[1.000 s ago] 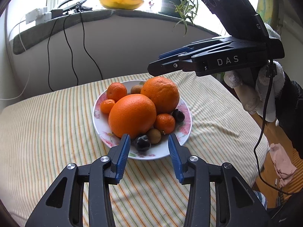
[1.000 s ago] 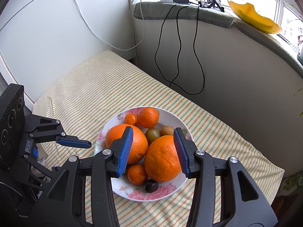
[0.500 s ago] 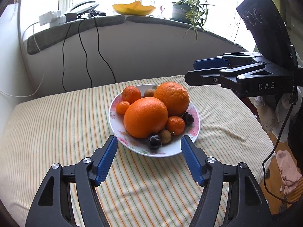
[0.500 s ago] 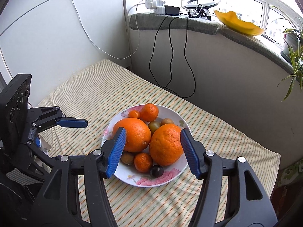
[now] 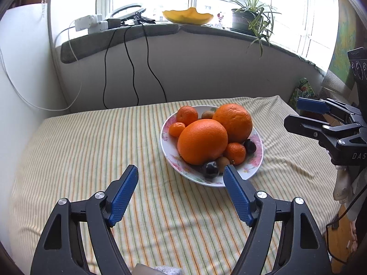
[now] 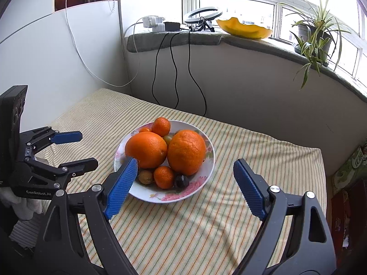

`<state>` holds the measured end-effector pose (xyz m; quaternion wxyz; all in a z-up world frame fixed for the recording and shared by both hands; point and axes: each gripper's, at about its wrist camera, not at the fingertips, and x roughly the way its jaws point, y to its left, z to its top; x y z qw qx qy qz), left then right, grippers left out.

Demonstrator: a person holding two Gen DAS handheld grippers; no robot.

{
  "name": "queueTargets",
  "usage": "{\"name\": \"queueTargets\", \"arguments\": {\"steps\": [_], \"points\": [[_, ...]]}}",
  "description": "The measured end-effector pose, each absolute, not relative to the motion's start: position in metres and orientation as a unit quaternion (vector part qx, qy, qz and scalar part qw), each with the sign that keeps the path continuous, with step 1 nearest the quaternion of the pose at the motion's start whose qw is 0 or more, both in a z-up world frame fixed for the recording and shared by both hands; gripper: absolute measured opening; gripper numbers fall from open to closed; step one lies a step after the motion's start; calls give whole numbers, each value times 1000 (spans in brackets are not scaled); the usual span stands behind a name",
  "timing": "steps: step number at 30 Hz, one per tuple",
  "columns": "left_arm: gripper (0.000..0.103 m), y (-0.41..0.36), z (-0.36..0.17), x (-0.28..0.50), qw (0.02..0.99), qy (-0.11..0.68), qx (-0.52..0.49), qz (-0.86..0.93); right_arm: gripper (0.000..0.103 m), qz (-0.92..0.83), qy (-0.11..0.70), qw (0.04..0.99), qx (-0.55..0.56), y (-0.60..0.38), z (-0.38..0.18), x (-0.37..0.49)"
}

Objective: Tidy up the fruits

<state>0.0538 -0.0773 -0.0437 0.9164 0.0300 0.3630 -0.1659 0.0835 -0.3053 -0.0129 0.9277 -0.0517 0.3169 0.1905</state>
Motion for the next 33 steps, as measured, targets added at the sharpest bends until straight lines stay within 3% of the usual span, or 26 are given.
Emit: {"name": "queueTargets", "arguments": {"steps": [33], "points": [[81, -74, -39, 40, 923, 354, 29, -149, 88, 161, 312, 936, -7, -319, -20, 62]]}}
